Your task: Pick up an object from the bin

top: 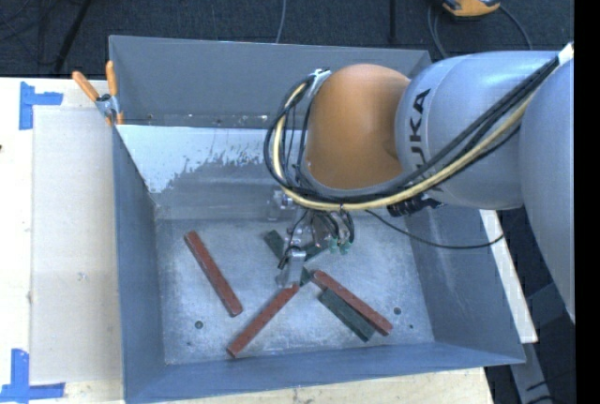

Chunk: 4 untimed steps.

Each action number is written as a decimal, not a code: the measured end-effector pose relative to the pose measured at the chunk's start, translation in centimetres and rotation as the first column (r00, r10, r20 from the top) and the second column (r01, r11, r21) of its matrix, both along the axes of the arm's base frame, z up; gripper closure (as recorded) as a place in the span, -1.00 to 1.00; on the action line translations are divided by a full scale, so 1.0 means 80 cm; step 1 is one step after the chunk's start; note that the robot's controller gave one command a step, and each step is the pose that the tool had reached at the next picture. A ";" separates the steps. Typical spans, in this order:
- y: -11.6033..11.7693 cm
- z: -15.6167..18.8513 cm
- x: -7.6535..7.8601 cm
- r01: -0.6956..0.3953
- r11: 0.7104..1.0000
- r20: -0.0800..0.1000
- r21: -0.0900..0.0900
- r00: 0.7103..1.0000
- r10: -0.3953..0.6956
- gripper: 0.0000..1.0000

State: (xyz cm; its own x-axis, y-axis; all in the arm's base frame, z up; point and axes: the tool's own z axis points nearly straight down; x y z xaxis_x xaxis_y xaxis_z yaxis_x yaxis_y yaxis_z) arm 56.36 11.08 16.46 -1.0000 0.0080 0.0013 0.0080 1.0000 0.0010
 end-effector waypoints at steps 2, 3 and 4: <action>-0.060 -0.056 0.009 -0.027 1.000 0.007 0.001 1.000 0.027 -1.00; -0.095 -0.101 -0.029 -0.014 1.000 0.000 -0.005 1.000 0.014 -1.00; -0.116 -0.117 0.044 0.139 0.990 0.005 -0.001 0.990 -0.139 1.00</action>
Offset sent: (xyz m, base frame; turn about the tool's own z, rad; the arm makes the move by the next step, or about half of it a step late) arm 0.0108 -0.0965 -0.0874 -0.0294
